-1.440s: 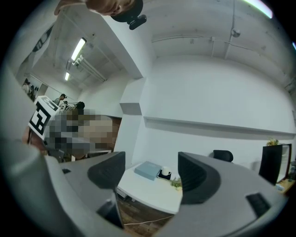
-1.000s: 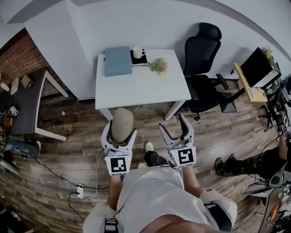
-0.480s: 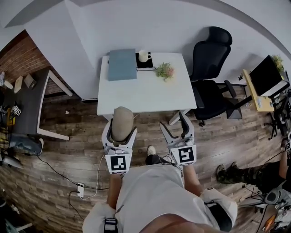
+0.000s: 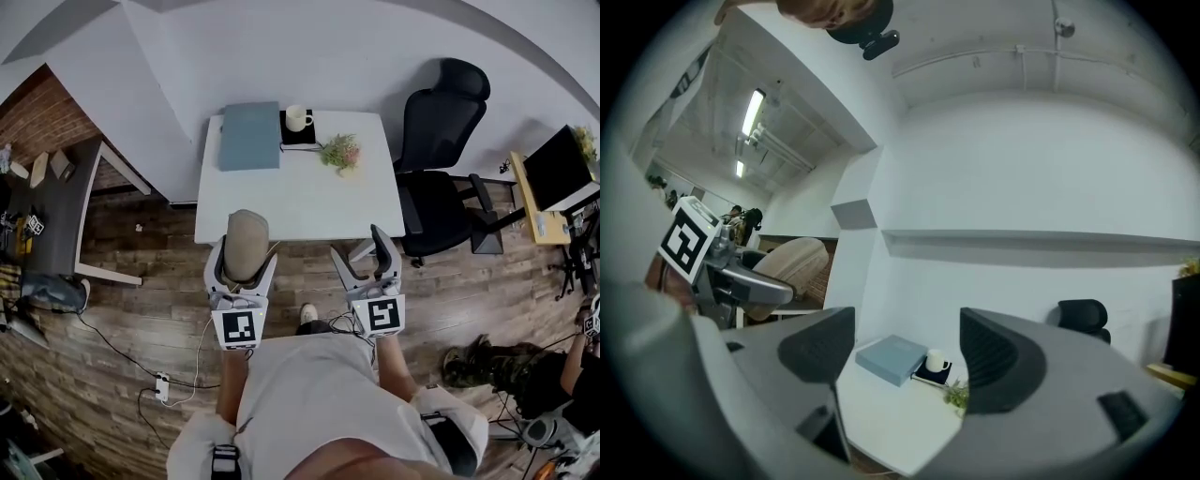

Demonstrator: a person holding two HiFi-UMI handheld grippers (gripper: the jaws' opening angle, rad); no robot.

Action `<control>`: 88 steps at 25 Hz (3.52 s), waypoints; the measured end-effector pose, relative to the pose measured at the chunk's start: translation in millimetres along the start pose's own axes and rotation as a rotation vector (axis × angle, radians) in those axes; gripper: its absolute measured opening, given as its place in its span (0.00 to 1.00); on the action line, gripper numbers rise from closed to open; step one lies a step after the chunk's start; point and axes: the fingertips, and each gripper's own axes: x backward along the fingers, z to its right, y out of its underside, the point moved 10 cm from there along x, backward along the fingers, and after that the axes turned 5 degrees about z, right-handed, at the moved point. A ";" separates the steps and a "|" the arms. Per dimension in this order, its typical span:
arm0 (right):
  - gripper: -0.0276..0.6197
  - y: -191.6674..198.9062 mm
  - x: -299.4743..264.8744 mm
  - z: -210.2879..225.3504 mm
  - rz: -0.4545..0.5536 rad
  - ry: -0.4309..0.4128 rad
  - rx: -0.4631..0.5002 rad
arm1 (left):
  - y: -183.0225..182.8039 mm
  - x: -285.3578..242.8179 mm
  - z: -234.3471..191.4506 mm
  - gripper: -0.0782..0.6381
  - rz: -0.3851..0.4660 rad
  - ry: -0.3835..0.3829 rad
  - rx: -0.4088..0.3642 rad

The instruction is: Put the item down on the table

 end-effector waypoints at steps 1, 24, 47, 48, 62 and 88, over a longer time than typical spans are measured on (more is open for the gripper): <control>0.59 1.9 -2.6 5.7 0.000 -0.002 -0.002 | 0.4 -5.9 1.0 0.68 0.008 -0.001 -0.013; 0.59 26.9 -57.0 70.3 0.021 -0.072 -0.026 | -6.0 -80.7 19.0 0.68 -0.020 -0.074 -0.032; 0.59 38.0 -150.6 78.0 -0.024 -0.014 0.011 | 19.3 -165.6 -45.6 0.68 0.002 -0.011 -0.004; 0.59 38.3 -156.4 77.8 -0.028 -0.008 0.011 | 20.9 -170.5 -50.9 0.68 0.003 -0.008 -0.002; 0.58 37.5 -223.3 70.0 -0.059 0.063 0.042 | 39.3 -228.0 -111.6 0.68 0.026 0.064 0.010; 0.58 54.1 -297.5 87.7 -0.127 0.111 0.053 | 69.7 -310.7 -151.7 0.68 0.007 0.145 0.042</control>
